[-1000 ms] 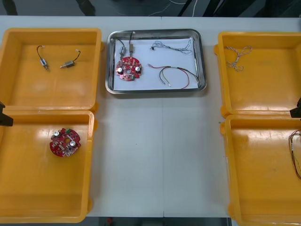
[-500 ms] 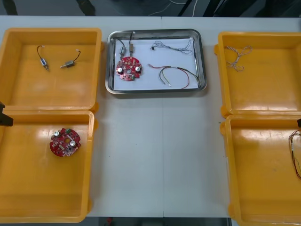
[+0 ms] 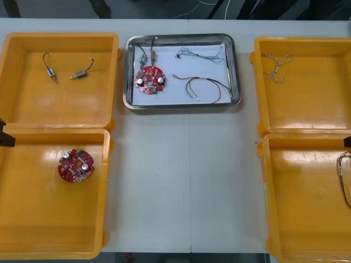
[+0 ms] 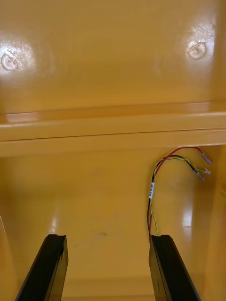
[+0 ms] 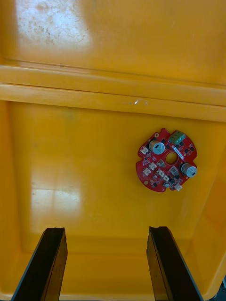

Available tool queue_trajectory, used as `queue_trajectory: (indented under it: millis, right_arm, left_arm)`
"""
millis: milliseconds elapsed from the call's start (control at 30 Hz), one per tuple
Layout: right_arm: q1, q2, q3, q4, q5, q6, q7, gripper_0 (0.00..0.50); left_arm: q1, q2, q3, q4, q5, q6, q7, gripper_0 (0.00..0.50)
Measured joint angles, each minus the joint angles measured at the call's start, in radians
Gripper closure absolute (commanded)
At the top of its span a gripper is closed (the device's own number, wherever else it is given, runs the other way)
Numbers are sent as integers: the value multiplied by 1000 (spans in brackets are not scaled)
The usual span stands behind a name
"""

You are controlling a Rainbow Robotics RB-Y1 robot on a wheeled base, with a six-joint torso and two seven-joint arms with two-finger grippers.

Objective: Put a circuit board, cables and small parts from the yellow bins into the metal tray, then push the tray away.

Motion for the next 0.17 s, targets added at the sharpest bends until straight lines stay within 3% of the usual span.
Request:
queue_trajectory:
  millis: [167]
  right_arm:
    - [3,0,0,0,-1,0,0,0]
  left_arm:
    - [0,0,0,0,0,0,0,0]
